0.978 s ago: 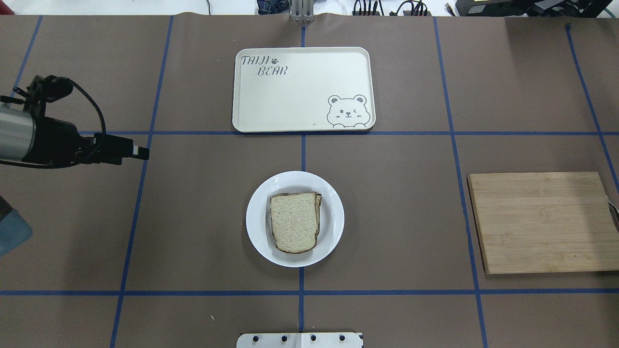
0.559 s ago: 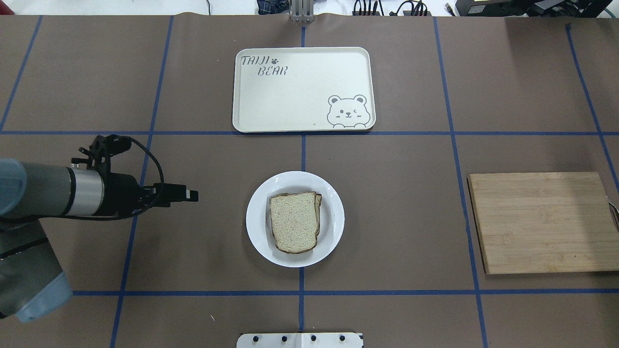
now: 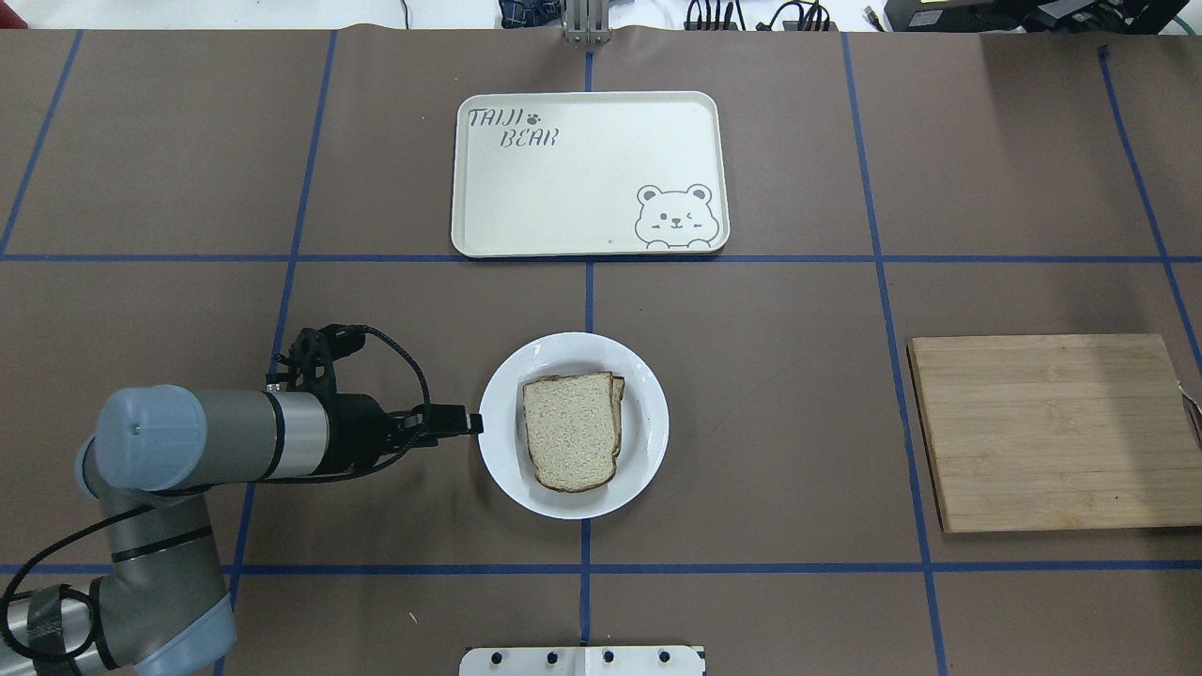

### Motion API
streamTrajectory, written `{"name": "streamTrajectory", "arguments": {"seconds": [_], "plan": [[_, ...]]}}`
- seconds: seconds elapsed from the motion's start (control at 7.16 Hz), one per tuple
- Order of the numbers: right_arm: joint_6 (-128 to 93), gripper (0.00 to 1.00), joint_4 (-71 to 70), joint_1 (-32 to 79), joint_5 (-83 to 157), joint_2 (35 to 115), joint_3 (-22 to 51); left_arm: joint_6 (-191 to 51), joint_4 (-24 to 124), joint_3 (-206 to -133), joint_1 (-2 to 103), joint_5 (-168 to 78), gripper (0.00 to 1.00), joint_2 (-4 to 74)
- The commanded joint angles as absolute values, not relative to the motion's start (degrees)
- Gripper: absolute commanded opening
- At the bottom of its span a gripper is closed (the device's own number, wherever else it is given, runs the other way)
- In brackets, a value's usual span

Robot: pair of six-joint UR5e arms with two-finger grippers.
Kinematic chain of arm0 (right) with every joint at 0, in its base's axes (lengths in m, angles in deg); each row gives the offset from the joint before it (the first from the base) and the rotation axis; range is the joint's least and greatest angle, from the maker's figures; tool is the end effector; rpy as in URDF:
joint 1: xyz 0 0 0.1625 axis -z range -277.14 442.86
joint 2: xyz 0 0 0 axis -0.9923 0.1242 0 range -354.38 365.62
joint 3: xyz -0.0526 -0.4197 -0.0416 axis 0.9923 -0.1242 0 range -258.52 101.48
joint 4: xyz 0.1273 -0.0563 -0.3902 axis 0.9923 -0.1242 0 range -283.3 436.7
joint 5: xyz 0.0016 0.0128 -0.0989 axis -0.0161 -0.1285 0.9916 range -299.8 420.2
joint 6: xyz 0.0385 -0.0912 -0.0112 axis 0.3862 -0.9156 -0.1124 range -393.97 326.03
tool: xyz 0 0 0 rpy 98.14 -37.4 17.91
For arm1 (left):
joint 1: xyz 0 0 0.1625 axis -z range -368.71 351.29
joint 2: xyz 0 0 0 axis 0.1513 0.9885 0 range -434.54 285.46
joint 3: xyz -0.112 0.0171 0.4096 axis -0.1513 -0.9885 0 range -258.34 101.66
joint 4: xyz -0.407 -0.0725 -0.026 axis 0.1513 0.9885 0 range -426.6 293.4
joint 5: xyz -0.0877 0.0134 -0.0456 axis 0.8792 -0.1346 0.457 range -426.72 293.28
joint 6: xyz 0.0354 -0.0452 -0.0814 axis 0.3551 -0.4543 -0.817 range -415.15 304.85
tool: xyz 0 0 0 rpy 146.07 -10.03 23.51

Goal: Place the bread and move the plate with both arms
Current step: 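Reach the left gripper toward the rim of the white plate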

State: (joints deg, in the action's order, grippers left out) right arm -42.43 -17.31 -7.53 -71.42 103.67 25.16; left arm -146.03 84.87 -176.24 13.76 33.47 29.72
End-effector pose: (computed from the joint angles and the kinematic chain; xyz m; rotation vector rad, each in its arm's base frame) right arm 0.0701 -0.4322 0.6165 0.0833 -0.7228 -0.1448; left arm 0.4885 -0.3271 0.3382 0.1304 1.4590 -0.2024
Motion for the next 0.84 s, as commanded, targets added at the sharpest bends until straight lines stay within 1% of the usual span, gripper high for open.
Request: {"name": "streamTrajectory", "arguments": {"seconds": [0.0,0.28,0.56,0.7], "plan": [[-42.4,1.00,-17.3,-7.6,-71.3,103.6,25.1,-147.3,85.6,-173.8,12.9,32.8,0.51,31.8],[-42.4,1.00,-17.3,-7.5,-71.3,103.6,25.2,-147.3,91.0,-169.9,12.9,32.8,0.51,31.8],[-42.4,1.00,-17.2,-7.5,-71.2,103.6,25.1,-147.6,91.2,-169.3,12.9,33.0,0.51,32.0],[-42.3,1.00,-17.2,-7.5,-71.2,103.6,25.1,-147.6,91.2,-169.1,12.8,33.0,0.43,32.7]]}}
